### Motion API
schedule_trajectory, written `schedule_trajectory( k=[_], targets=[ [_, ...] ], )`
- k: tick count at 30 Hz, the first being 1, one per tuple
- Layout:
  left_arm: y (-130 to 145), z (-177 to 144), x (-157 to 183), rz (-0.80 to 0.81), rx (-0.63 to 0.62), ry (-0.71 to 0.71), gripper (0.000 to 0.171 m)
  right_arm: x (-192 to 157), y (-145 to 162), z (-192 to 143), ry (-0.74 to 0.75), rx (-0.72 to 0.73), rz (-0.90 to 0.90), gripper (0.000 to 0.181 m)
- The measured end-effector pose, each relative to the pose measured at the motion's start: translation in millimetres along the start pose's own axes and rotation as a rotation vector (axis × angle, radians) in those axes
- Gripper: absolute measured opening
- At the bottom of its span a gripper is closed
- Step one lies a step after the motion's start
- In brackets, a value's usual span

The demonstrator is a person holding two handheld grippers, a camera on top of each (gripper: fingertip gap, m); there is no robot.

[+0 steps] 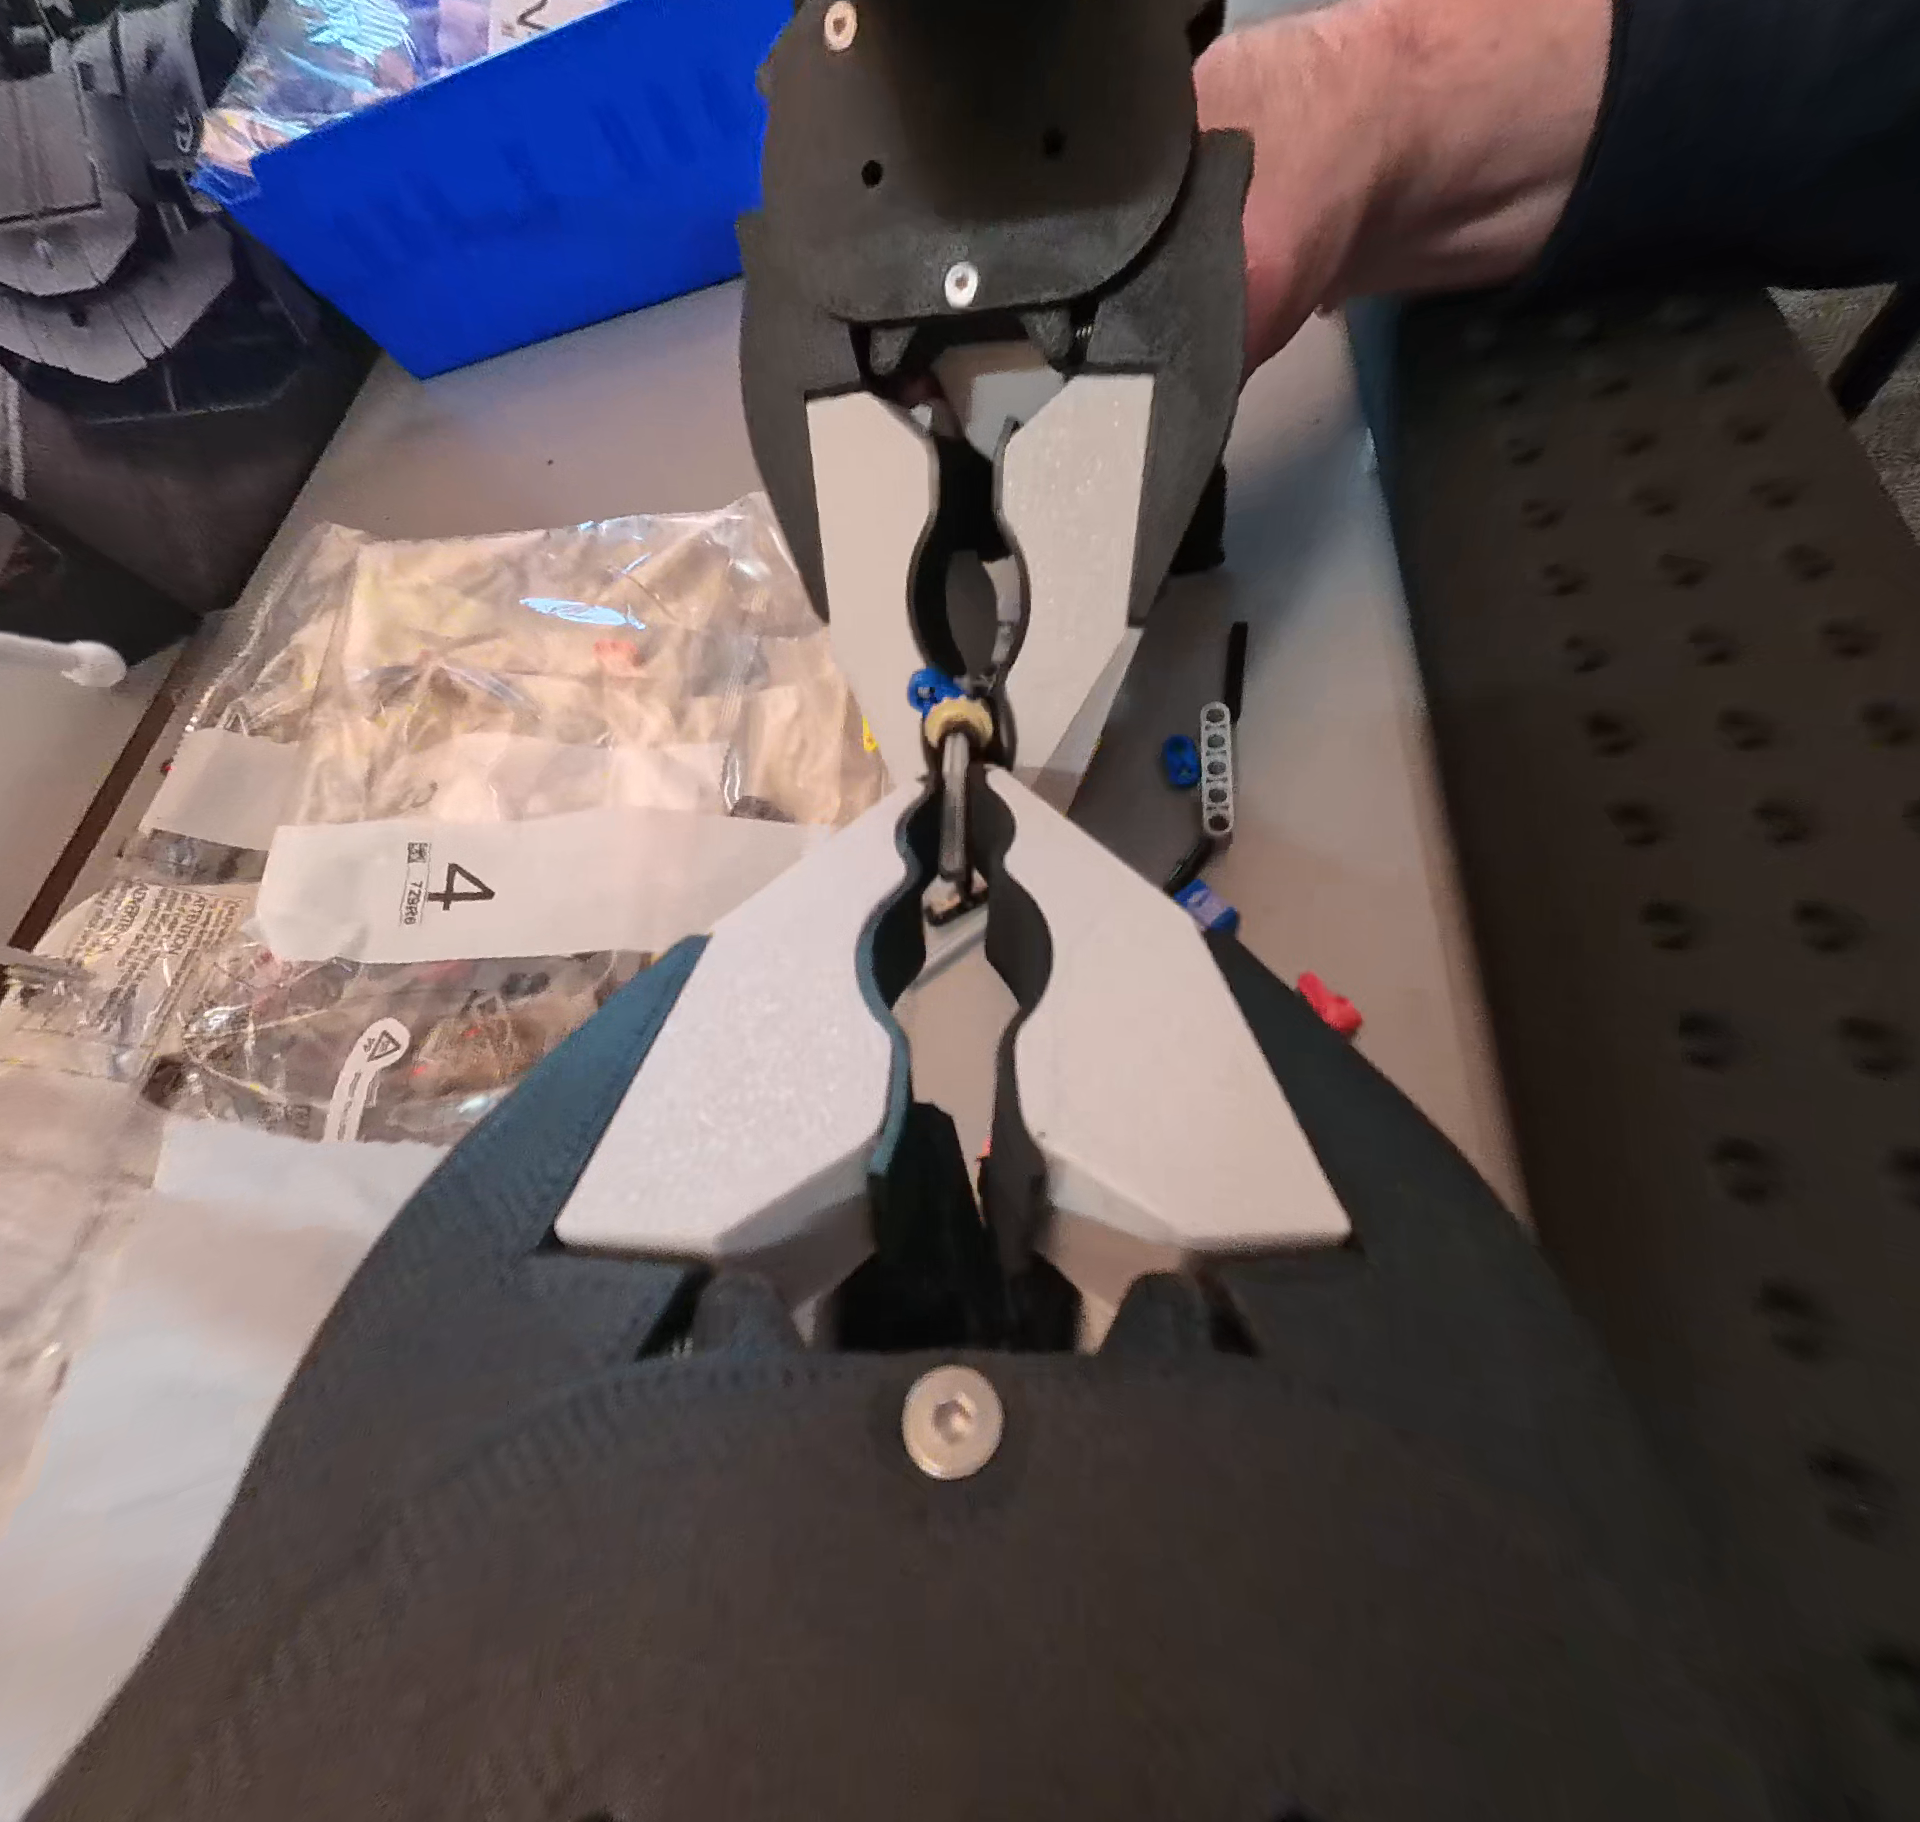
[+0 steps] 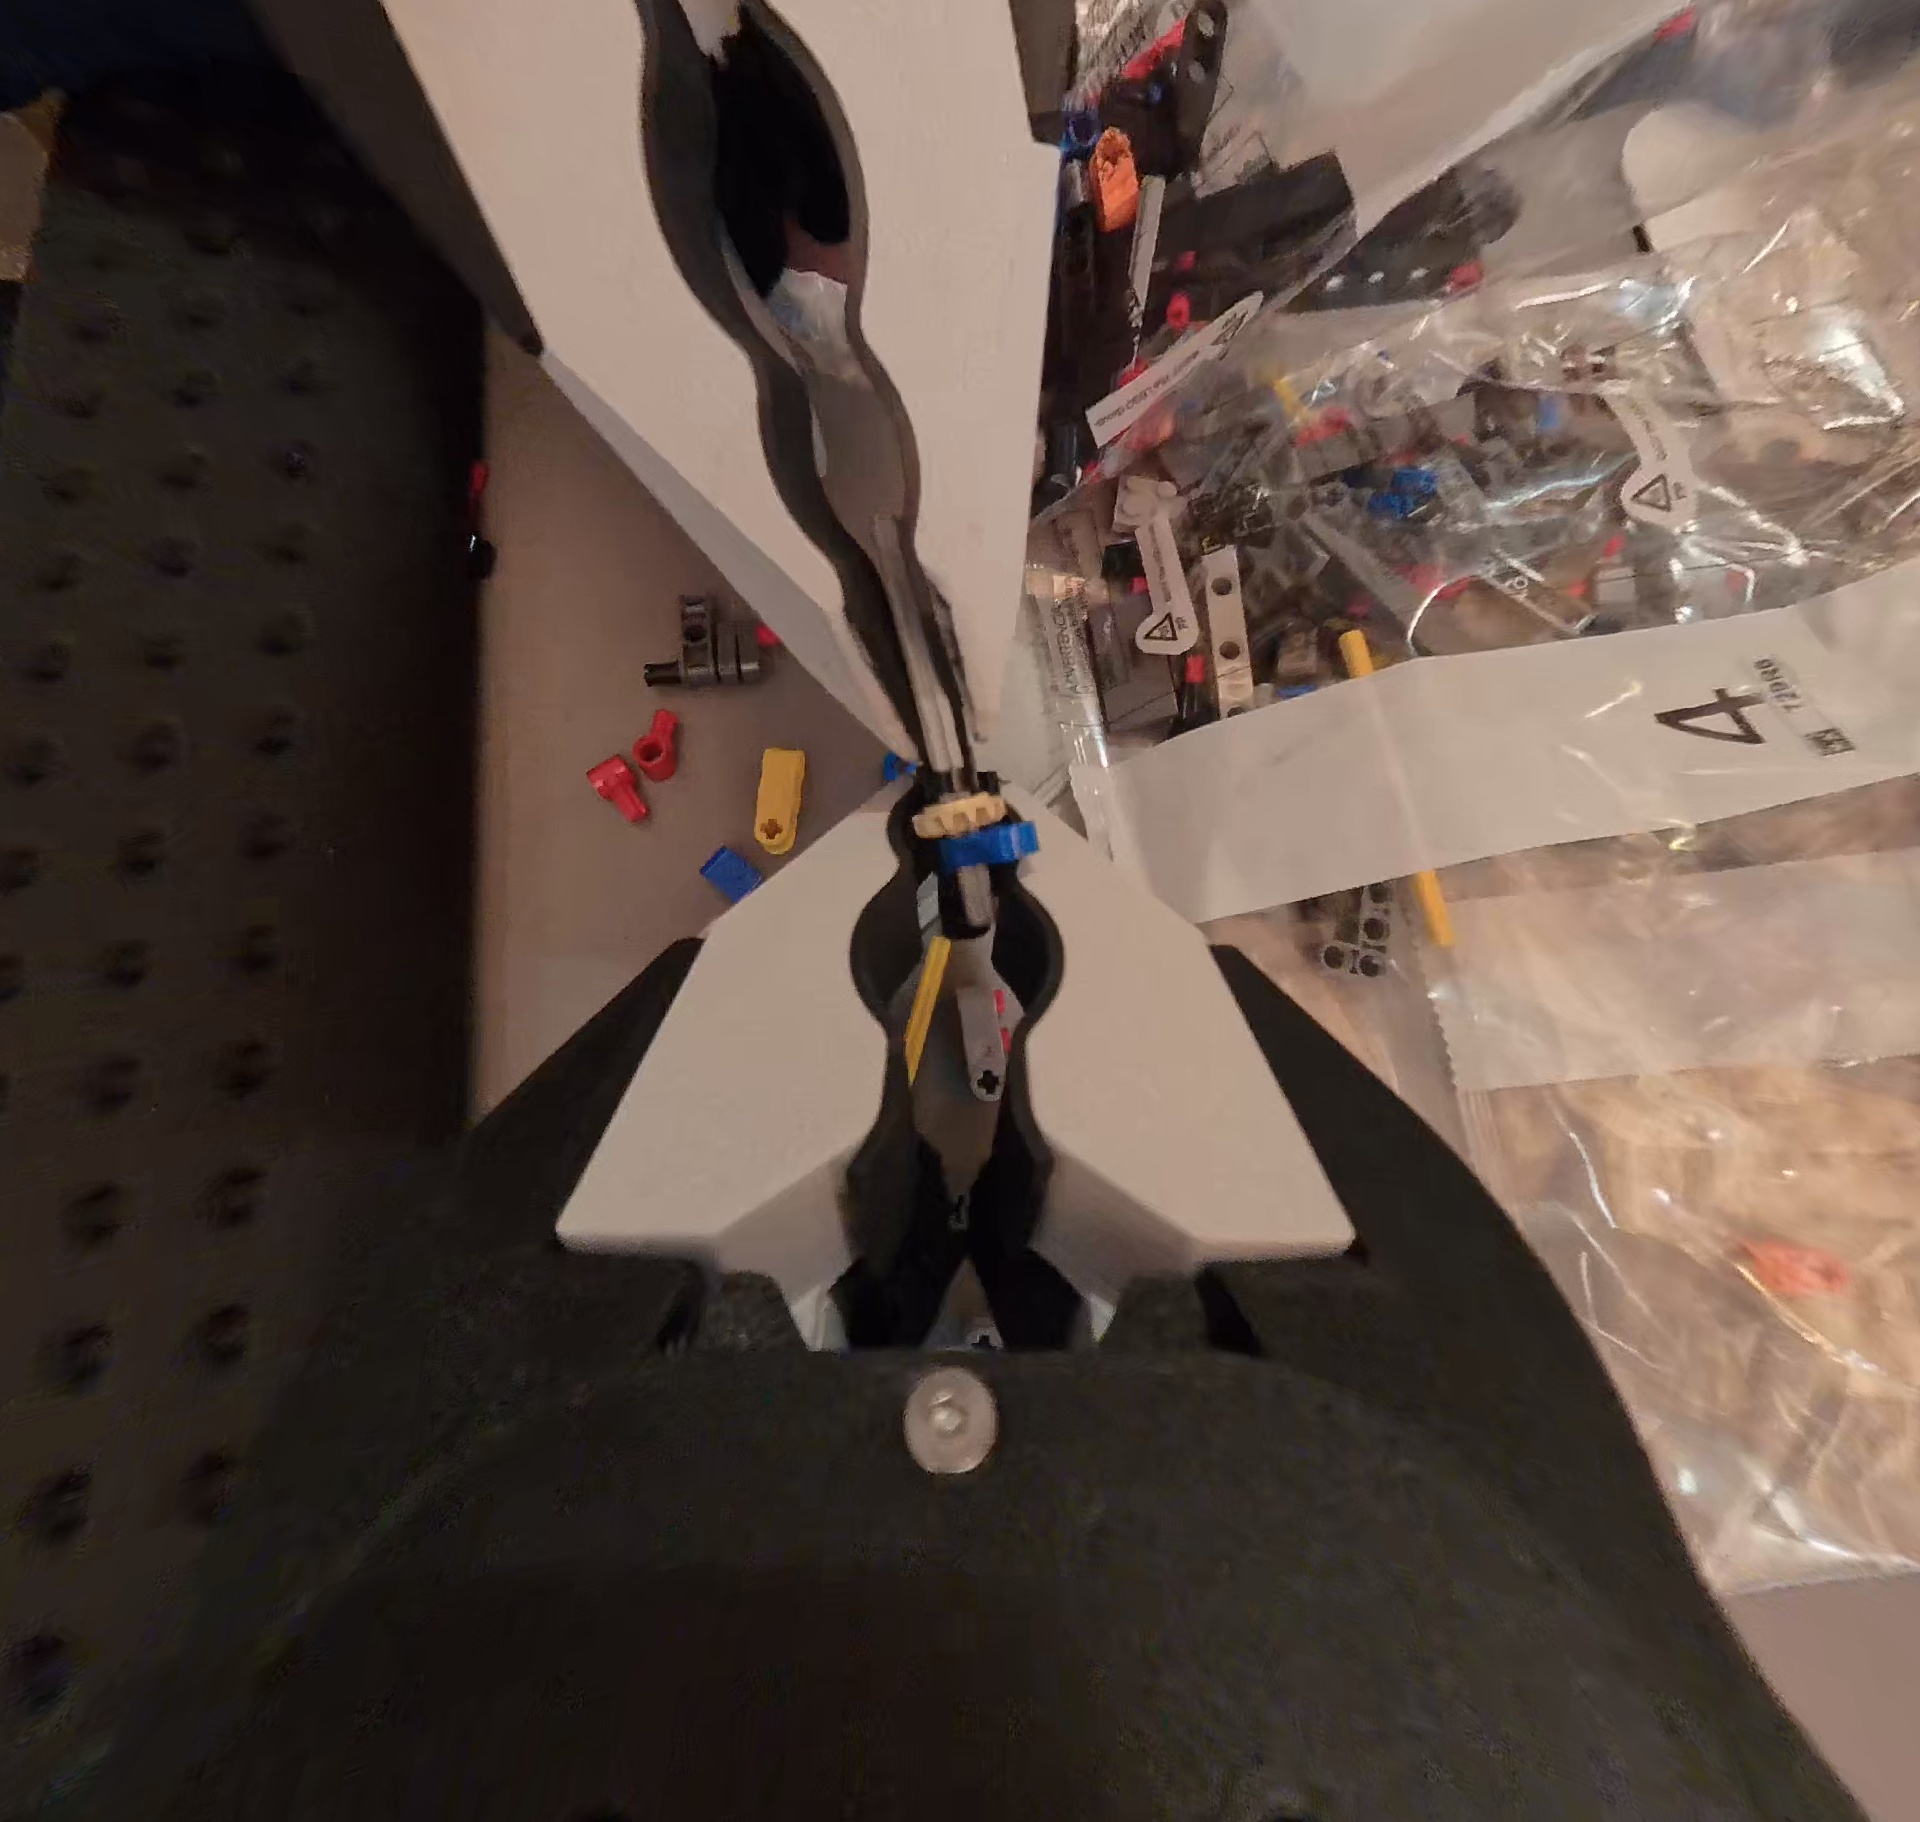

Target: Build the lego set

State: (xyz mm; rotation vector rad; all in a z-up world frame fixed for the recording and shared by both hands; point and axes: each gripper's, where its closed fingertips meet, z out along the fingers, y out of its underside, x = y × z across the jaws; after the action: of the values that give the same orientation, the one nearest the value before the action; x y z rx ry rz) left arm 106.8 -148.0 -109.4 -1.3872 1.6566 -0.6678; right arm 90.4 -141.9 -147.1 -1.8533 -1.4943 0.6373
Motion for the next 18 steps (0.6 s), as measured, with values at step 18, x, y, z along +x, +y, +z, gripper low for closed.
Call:
schedule_trajectory(
  k=[18],
  targets=[
    [9.0, -7.8, -8.6, -0.006, -0.003, -0.008, 0.002, 5.6, -27.8, -35.1, 0.054, 0.217, -0.025, 0.011]
  ],
)
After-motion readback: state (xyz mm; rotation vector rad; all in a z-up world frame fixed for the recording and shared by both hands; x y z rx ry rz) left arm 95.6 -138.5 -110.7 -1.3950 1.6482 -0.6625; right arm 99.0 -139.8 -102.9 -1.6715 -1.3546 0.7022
